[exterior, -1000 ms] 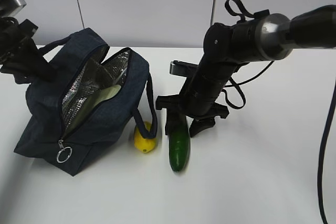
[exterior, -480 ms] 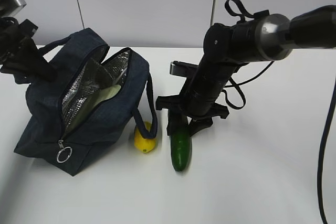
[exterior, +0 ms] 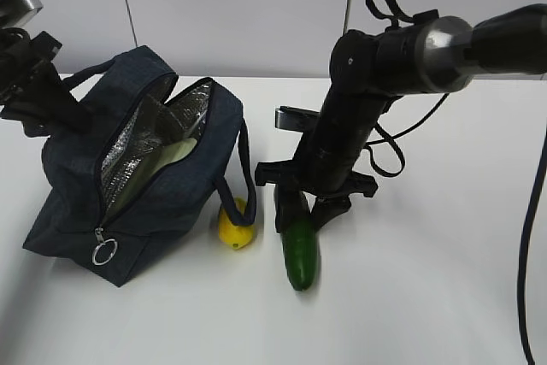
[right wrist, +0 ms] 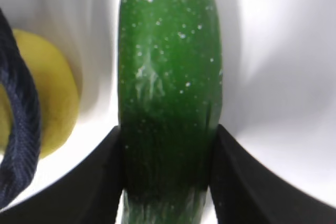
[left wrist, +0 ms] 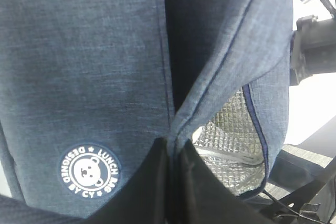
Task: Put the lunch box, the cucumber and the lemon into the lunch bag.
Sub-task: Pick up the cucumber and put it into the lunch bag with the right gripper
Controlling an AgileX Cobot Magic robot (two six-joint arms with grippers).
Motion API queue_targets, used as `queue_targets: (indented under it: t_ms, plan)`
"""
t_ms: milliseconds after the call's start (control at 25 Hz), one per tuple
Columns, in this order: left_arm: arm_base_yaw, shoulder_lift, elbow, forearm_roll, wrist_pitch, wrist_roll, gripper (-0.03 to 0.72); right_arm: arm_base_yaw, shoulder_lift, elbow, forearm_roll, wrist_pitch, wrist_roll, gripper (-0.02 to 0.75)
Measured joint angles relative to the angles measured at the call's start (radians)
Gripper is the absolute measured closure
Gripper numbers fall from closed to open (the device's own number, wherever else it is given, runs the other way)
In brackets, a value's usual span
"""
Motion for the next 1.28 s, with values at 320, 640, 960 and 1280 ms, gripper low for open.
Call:
queue_targets:
  t_ms: [320, 640, 960, 1280]
  plan:
    - [0.000, 0.000, 0.000, 0.002, 0.000, 0.000, 0.694, 0.000, -0.083, -0.032, -0.006, 0.066, -0.010, 0.385]
    - [0.000, 0.000, 0.000, 0.005, 0.000, 0.000, 0.694, 0.000, -0.204, -0.033, 0.037, 0.096, -0.017, 0.386]
    - [0.000, 0.000, 0.000, 0.009, 0.000, 0.000, 0.694, 0.000, -0.231, -0.033, 0.473, -0.039, -0.244, 0.386]
    - [0.000, 0.000, 0.000, 0.009, 0.000, 0.000, 0.694, 0.000, -0.219, -0.033, 0.705, -0.178, -0.376, 0.386]
